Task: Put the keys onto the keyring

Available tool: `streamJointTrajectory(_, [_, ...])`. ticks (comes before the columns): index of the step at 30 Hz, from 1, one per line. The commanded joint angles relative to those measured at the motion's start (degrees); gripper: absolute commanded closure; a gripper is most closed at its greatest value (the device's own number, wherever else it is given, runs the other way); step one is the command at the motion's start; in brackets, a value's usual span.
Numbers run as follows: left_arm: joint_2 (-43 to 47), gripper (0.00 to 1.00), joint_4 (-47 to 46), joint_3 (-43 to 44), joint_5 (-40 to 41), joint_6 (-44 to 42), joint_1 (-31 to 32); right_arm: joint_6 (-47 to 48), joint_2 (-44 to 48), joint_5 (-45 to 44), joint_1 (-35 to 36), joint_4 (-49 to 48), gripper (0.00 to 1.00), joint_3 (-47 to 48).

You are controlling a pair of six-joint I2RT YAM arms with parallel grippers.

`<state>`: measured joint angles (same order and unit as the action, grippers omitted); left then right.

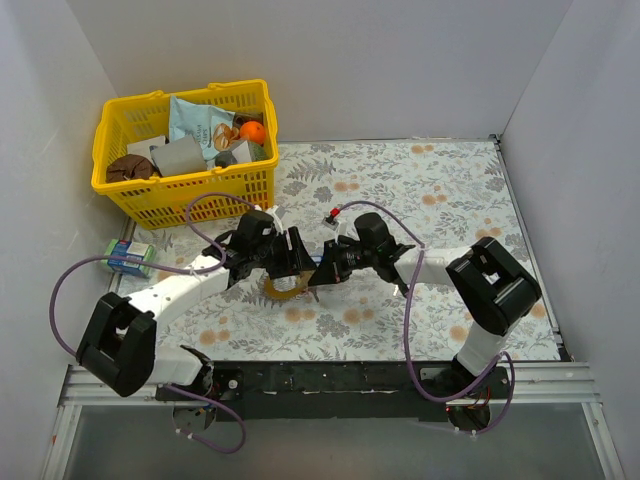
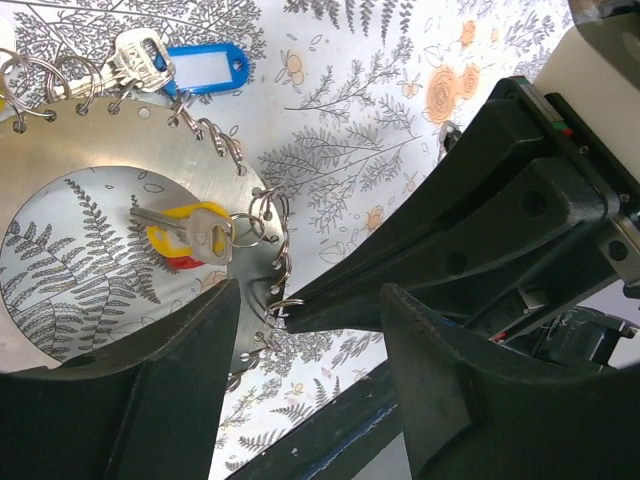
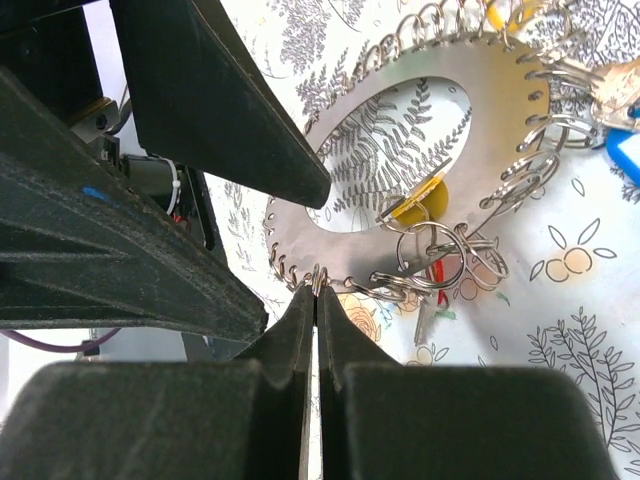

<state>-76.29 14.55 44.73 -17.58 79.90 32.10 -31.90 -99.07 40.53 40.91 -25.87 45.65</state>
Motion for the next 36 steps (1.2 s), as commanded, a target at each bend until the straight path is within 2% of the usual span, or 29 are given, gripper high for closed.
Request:
streamJointTrajectory(1, [4.39,0.43,-1.18,1.42,-0.87,-0.53,-0.28,0.61,3.53,1.57,0.32,-5.94,0.99,0.14])
streamJointTrajectory(11, [11.42,0.44,-7.51,0.79,-6.23,0.17,-2.56,1.40,6.87,1.74,0.31,-8.76,0.99,0.32])
streamJointTrajectory(20, [15.91,0.47,-8.39,3.78,-8.08,-3.17,-4.50,4.83,12.66,0.16,0.23,-7.01,0.99,2.95])
streamJointTrajectory(27, [15.91,0.47,-8.04,7.12,-12.46,-4.84,-5.90,7.73,16.00,0.51,-0.21,-3.32,0.99,7.08])
streamJointTrajectory(30, [16.17,0.43,-8.66,8.62,-15.45,-6.07,-6.43,7.82,17.15,1.39,-1.00,-2.87,0.99,7.96])
streamJointTrajectory(36, [15.74,0.41,-7.60,12.83,-19.77,-8.44,-7.66,9.04,20.22,5.16,-2.32,-0.95,0.99,10.42])
